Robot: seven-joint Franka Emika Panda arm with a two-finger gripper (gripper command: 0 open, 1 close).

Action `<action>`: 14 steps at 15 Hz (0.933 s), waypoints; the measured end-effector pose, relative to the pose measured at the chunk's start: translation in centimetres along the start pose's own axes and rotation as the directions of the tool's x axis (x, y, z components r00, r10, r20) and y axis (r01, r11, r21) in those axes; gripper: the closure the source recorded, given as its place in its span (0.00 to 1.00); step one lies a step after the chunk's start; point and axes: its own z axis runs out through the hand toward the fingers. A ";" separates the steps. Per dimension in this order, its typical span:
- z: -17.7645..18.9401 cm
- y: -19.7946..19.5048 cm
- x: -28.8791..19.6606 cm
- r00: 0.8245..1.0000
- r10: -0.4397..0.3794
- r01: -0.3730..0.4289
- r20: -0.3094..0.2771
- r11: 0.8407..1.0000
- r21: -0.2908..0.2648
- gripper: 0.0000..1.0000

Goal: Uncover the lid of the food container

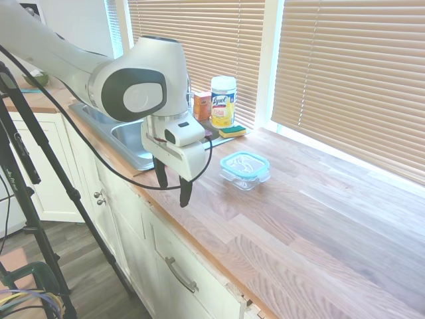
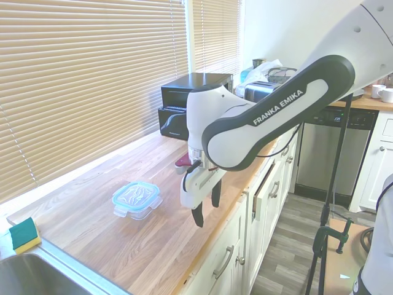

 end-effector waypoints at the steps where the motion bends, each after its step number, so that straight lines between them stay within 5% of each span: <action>1: 0.0 0.0 0.0 1.000 -0.001 0.001 0.002 1.000 0.002 0.00; 8: -1.1 -2.8 0.2 0.996 -0.052 0.053 -0.069 0.999 0.013 0.00; 14: -3.2 -11.5 0.2 0.985 -0.058 0.060 -0.160 0.998 0.006 0.00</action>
